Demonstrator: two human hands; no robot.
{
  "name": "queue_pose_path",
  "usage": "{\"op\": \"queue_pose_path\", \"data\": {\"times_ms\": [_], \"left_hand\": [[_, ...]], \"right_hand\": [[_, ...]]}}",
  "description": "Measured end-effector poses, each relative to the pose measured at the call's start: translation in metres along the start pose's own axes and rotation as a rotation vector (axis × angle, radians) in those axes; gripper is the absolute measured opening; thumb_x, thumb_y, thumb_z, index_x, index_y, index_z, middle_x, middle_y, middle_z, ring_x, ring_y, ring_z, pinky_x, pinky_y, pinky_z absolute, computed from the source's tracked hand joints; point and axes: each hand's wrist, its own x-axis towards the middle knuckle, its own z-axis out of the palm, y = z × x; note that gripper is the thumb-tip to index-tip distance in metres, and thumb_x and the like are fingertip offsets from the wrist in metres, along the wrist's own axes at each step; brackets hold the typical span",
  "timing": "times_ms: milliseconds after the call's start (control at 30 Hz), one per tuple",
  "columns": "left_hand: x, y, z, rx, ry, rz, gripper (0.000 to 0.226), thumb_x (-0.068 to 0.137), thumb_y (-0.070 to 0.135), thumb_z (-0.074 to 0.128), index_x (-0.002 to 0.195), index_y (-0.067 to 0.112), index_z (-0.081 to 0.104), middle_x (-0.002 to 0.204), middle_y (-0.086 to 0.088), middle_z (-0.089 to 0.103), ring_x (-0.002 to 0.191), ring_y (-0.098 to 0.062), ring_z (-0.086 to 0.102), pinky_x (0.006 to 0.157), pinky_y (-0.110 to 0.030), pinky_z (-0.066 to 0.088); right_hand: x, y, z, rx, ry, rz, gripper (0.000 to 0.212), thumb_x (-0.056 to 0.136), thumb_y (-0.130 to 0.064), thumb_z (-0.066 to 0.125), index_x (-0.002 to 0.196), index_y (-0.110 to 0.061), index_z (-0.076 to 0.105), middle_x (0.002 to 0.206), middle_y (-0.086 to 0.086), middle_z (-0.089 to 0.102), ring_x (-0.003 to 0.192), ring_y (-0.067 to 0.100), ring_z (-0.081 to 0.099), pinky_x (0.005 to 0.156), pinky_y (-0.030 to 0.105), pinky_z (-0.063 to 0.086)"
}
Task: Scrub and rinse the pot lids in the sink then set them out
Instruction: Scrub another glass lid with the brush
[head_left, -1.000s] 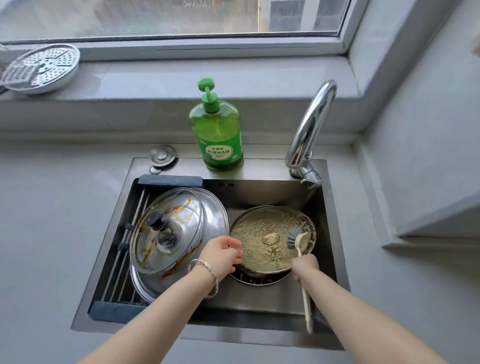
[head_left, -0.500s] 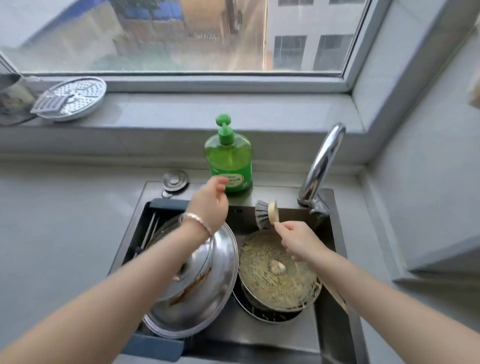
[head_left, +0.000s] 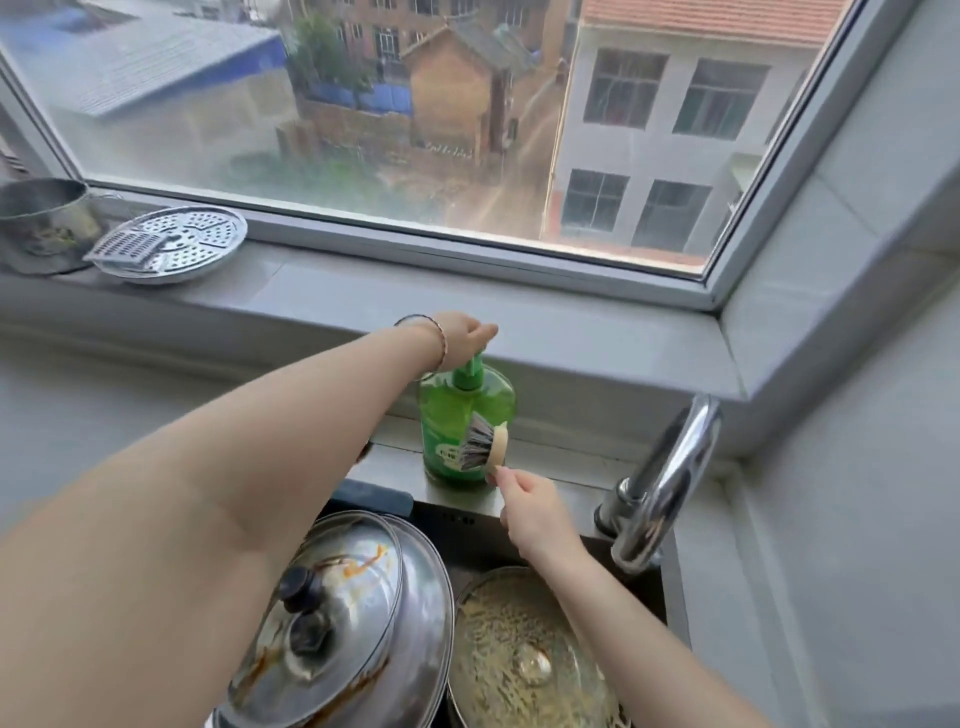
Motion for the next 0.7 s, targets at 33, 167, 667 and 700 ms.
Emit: {"op": "queue_pose_path", "data": {"times_ms": [33,167,667,700], "left_hand": [[0.003,-0.002,0.002,0.001,-0.017,-0.006,0.048,0.1,0.039,0.024,0.118,0.01,0.058,0.122,-0.01,0.057,0.111,-0.026,0.052,0.097,-0.035,0.04],[0.014,-0.003,0.008,-0.037,-0.02,0.02,0.035,0.1,0.026,0.024,0.103,0.013,0.057,0.11,-0.012,0.058,0.092,-0.023,0.05,0.084,-0.032,0.041],[0.018,-0.005,0.018,-0.105,-0.001,-0.01,0.034,0.1,0.02,0.022,0.107,0.011,0.054,0.096,-0.01,0.053,0.083,-0.022,0.046,0.071,-0.028,0.035],[0.017,-0.005,0.018,-0.112,0.017,-0.023,0.033,0.1,0.019,0.022,0.108,0.011,0.053,0.101,-0.012,0.054,0.086,-0.022,0.046,0.073,-0.028,0.036]], "right_hand": [[0.004,-0.001,0.002,-0.005,-0.004,-0.015,0.042,0.098,-0.029,0.037,0.099,0.007,0.059,0.054,-0.002,0.039,0.052,0.013,0.035,0.054,0.027,0.027],[0.017,-0.011,0.004,-0.006,0.02,-0.071,0.041,0.099,-0.029,0.037,0.089,0.004,0.059,0.058,-0.002,0.043,0.058,0.014,0.039,0.06,0.029,0.03],[0.025,-0.012,0.007,0.067,0.061,-0.101,0.041,0.098,-0.028,0.038,0.095,0.008,0.058,0.058,-0.001,0.039,0.06,0.015,0.036,0.062,0.029,0.028],[0.023,-0.01,0.007,0.066,0.064,-0.105,0.042,0.098,-0.028,0.039,0.092,0.009,0.057,0.058,0.0,0.038,0.059,0.016,0.035,0.061,0.029,0.027]]}}
